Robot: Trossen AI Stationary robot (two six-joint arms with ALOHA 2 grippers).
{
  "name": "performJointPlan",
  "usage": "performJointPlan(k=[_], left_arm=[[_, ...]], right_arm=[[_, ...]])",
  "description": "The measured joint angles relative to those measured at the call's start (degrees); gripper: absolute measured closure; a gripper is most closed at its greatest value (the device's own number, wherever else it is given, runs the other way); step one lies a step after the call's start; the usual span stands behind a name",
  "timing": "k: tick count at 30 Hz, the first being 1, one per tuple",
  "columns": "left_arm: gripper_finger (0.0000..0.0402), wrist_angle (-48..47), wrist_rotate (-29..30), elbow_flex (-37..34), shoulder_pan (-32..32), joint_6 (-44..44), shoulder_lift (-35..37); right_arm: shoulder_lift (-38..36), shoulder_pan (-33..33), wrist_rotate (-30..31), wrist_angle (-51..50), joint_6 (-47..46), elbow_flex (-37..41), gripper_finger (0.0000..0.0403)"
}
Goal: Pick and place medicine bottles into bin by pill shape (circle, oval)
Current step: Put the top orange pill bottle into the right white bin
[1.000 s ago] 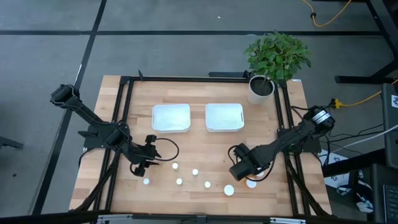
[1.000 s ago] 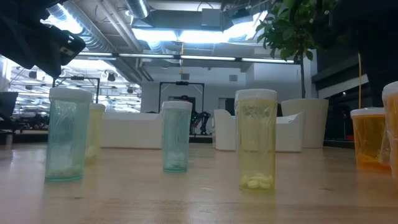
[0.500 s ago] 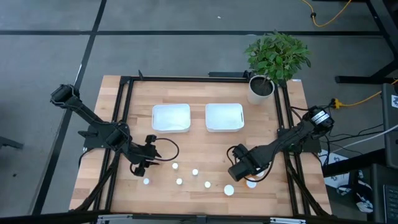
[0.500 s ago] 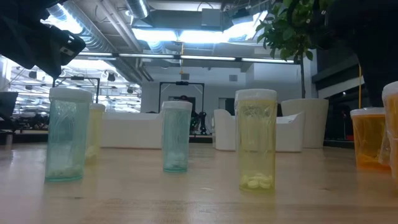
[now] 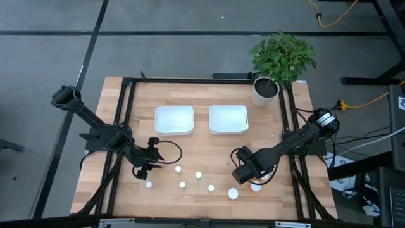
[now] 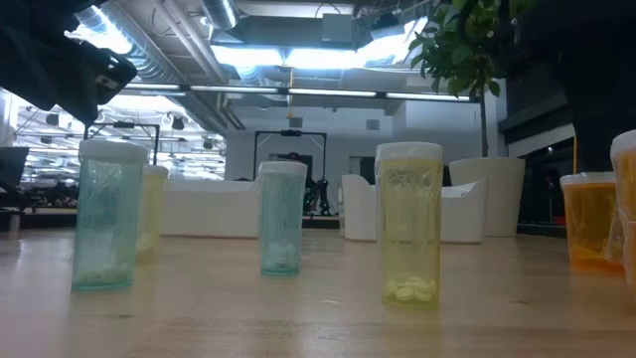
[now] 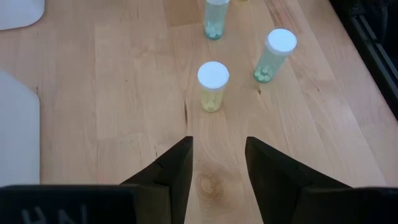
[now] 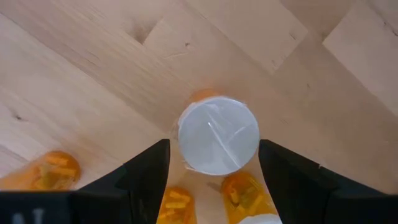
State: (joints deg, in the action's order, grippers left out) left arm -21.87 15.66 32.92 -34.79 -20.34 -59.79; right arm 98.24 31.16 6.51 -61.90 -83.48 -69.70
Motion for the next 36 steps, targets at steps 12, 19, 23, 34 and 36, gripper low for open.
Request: performJointPlan(k=[12,19,23,34,36], left_arm=[[0.0261,0.0,0.0,0.0,0.0,0.0,0.0],[0.0261,0.0,0.0,0.0,0.0,0.0,0.0],[0.0261,0.0,0.0,0.0,0.0,0.0,0.0],[0.0261,0.0,0.0,0.0,0.0,0.0,0.0],[0.0261,0.0,0.0,0.0,0.0,0.0,0.0]], right_arm=[[0.0,0.0,0.9,0.0,-0.1,1.2,0.0156],[-0.1,-0.6,1.4,1.8,0.0,2.5,0.0156],[-0.1,-1.6,1.4,5.2,0.0,5.6,0.0156],[-0.1,-2.2,7.8,6.9,-0.1,7.1,0.0156],[-0.1,-2.3,9.4,7.2,-0.2,7.1,0.0156]])
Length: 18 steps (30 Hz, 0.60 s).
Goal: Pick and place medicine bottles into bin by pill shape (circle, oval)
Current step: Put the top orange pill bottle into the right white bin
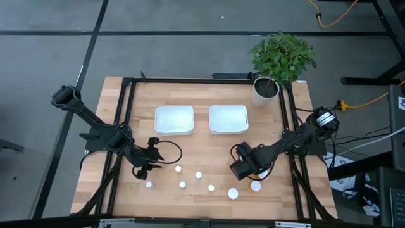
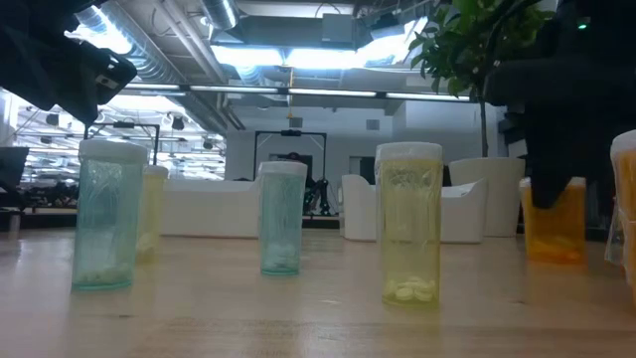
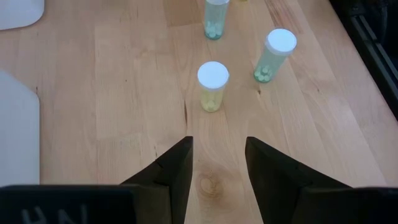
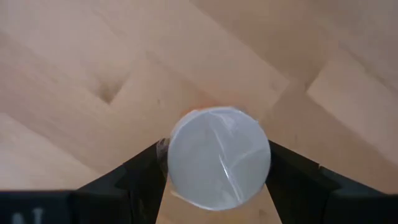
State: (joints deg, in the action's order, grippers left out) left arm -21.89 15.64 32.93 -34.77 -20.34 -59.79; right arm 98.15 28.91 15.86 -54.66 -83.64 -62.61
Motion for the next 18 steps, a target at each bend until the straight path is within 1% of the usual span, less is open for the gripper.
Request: performJointPlan(k=[3,10,18], left_arm=[[0.0261,0.0,0.0,0.0,0.0,0.0,0.0],[0.0261,0.0,0.0,0.0,0.0,1.4,0.0],[0.0261,0.0,0.0,0.0,0.0,1.4,0.0]], right_arm=[[0.0,0.0,1.2,0.3,0.0,0.0,0.0156],[0.0,0.0,1.5,1.1,0.0,0.0,0.0157],[0.0,0.0,1.2,1.0,0.0,-0.2,0.0192]])
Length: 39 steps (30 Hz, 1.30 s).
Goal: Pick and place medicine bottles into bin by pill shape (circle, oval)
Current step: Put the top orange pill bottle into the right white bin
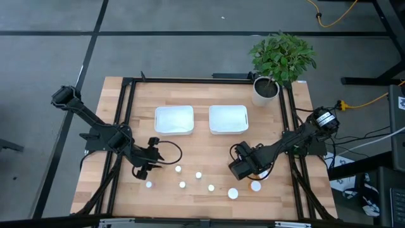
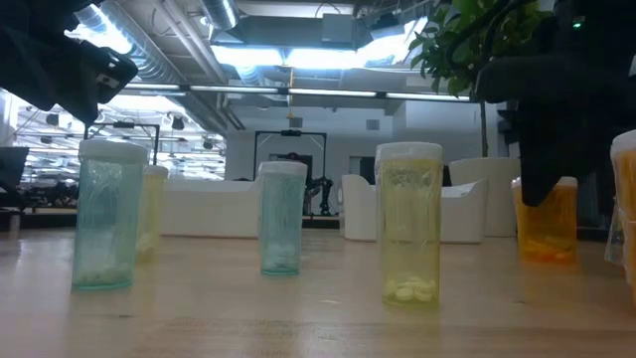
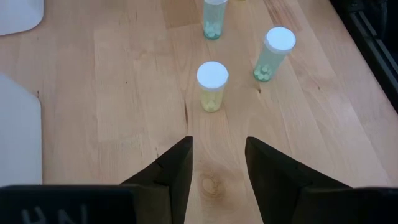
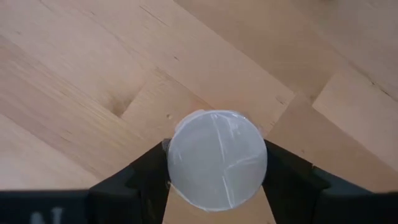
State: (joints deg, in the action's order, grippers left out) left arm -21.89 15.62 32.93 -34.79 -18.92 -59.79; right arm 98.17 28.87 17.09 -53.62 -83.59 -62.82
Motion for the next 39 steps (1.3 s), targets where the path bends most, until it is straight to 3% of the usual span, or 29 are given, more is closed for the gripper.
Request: performJointPlan(k=[4,9,22,31,39], left_arm=[[0.0261,0.0,0.0,0.0,0.0,0.0,0.0],[0.0261,0.0,0.0,0.0,0.0,0.0,0.0],[0.0261,0.0,0.0,0.0,0.0,0.0,0.0],[0.0261,0.0,0.0,0.0,0.0,0.0,0.0],[0.0261,0.1,0.0,0.0,0.0,0.1,0.0]], right_arm=[[0.0,-0.5,0.3,-1.8,3.2,-3.0,0.0182],[0.0,-3.4,4.9,-3.6,11.3,-8.5,0.0174],[-0.1,-20.6,13.3,-3.2,33.3,-17.0,0.0182],[0.2,-30.6,8.2,7.2,39.0,-12.0,0.0182],[0.2,-35.6,4.0,9.3,39.1,-7.5,0.0182]])
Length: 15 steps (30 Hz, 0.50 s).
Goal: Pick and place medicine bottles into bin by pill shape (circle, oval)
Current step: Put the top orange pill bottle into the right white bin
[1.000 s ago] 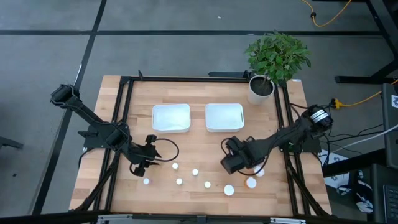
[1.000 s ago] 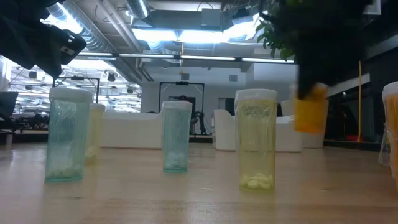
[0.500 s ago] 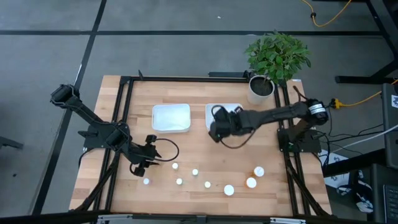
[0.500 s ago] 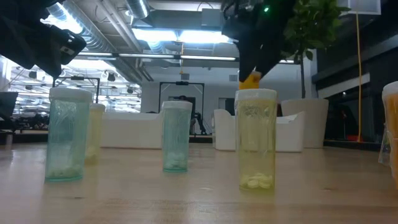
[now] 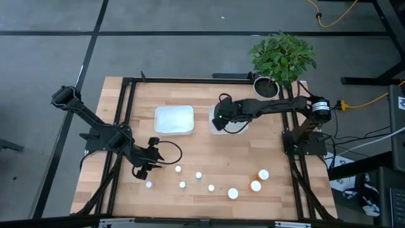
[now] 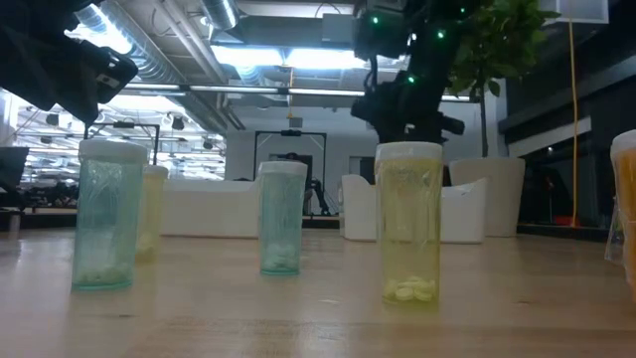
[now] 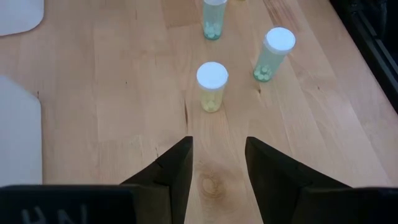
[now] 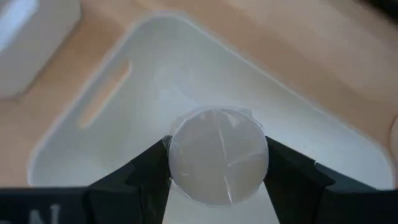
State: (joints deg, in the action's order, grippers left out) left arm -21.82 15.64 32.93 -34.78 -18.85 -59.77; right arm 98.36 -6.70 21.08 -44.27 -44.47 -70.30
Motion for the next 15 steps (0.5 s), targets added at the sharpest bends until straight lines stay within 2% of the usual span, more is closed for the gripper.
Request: performJointPlan(k=[6,15], left_arm=[[0.0261,0.0,0.0,0.0,0.0,0.0,0.0],[0.0261,0.0,0.0,0.0,0.0,0.0,0.0]], right_arm=[[0.0,-1.9,0.3,0.5,-0.1,3.6,0.0182],[0.0,-2.6,0.4,0.9,1.7,4.2,0.0172]])
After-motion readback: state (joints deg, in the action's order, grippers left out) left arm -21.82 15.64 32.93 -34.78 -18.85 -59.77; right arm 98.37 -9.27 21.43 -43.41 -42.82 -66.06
